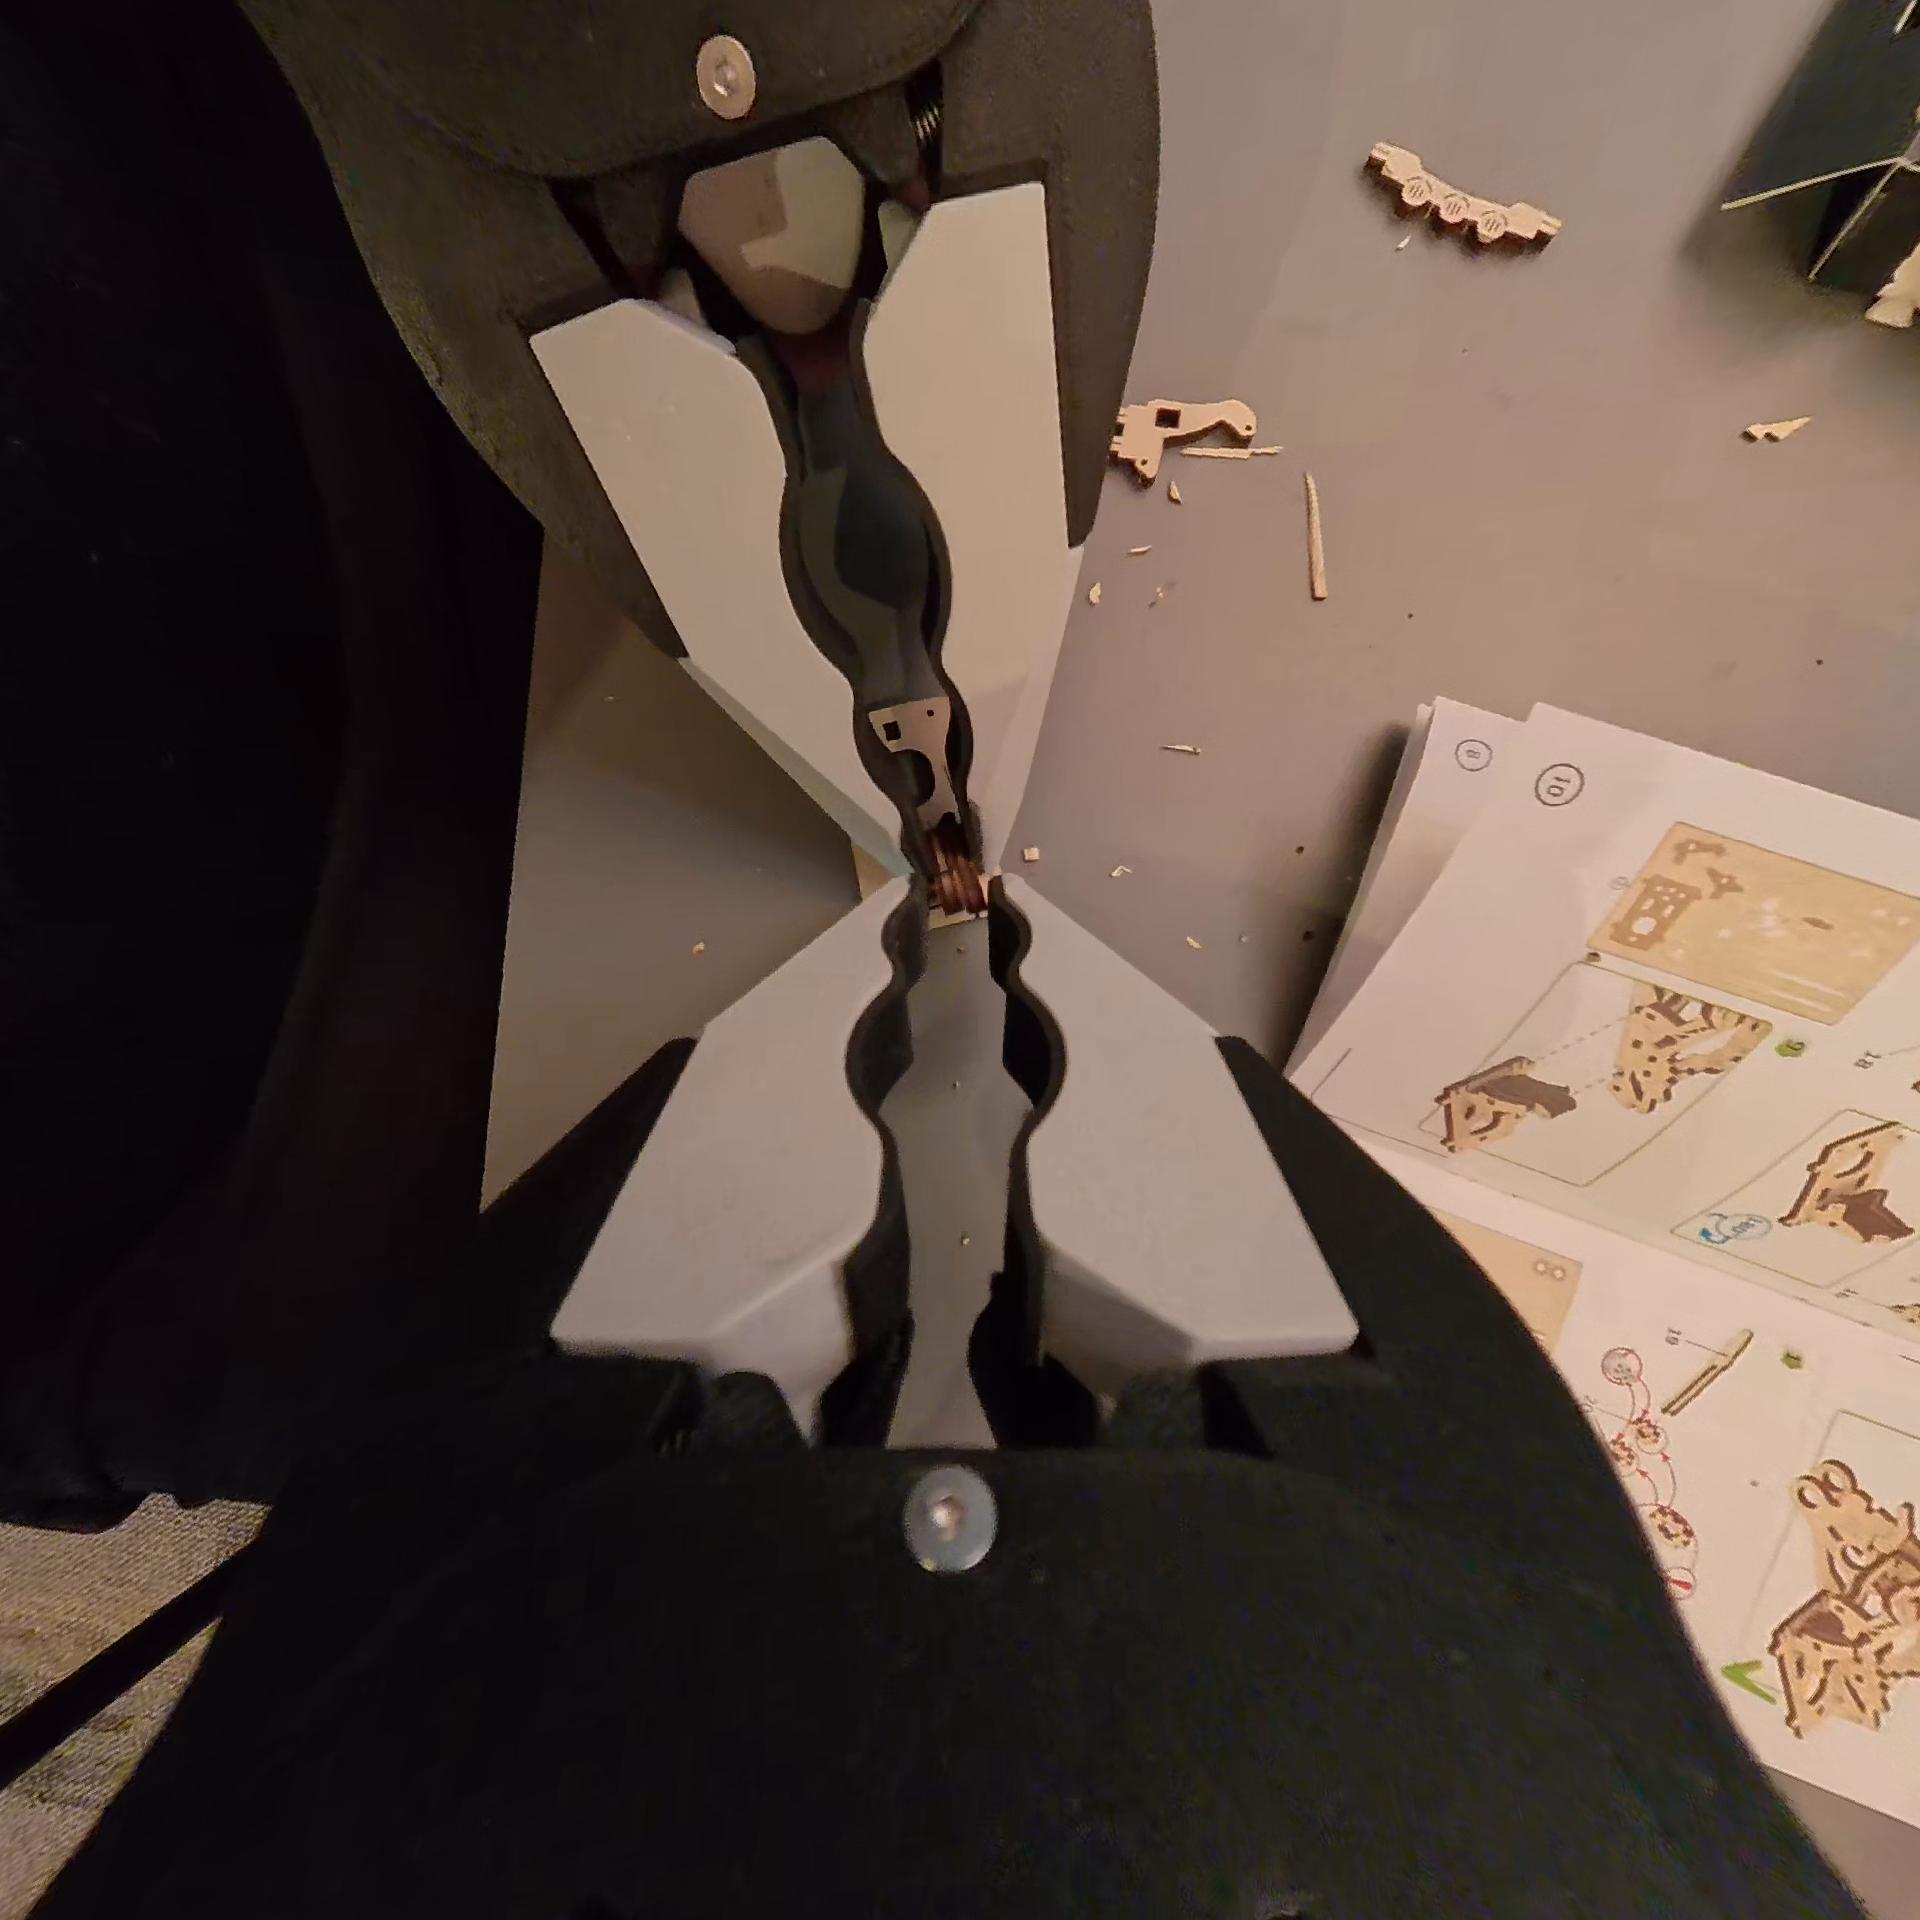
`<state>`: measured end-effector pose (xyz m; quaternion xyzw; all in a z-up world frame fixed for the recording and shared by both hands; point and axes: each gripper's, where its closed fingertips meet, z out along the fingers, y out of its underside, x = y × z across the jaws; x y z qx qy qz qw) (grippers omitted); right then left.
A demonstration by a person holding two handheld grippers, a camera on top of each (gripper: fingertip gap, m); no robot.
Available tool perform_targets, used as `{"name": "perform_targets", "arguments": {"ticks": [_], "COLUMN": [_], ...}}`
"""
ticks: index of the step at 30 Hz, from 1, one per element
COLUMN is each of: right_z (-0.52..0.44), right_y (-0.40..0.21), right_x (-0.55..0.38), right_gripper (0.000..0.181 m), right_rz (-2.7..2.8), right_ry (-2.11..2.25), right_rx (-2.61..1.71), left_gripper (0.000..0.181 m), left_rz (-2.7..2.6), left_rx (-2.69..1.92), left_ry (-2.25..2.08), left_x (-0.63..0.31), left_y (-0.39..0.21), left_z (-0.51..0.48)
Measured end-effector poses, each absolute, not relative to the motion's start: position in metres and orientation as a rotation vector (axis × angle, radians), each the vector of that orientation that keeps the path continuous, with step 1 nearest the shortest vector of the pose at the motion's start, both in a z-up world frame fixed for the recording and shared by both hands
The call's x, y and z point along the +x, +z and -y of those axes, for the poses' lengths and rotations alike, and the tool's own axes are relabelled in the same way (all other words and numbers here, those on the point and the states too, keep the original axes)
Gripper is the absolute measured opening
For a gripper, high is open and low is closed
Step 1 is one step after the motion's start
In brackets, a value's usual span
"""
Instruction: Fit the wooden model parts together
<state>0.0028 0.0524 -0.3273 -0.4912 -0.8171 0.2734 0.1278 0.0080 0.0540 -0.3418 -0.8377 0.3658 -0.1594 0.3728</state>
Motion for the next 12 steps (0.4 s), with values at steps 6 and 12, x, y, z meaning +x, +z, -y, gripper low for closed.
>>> {"name": "perform_targets", "arguments": {"ticks": [6, 12], "right_z": [-0.0529, -0.0531], "right_y": [-0.3277, -0.3276], "right_x": [0.0027, 0.0032], "right_gripper": [0.006, 0.005], "right_rz": [2.368, 2.357], "right_ry": [0.821, 0.849], "right_rx": [-1.436, -1.438], "left_gripper": [0.006, 0.006], "left_rz": [-0.942, -0.936], "left_rx": [-2.139, -2.14], "left_ry": [-0.377, -0.372], "left_x": [0.0082, 0.0086], "left_y": [-0.3419, -0.3419], "left_z": [-0.0547, -0.0555]}}
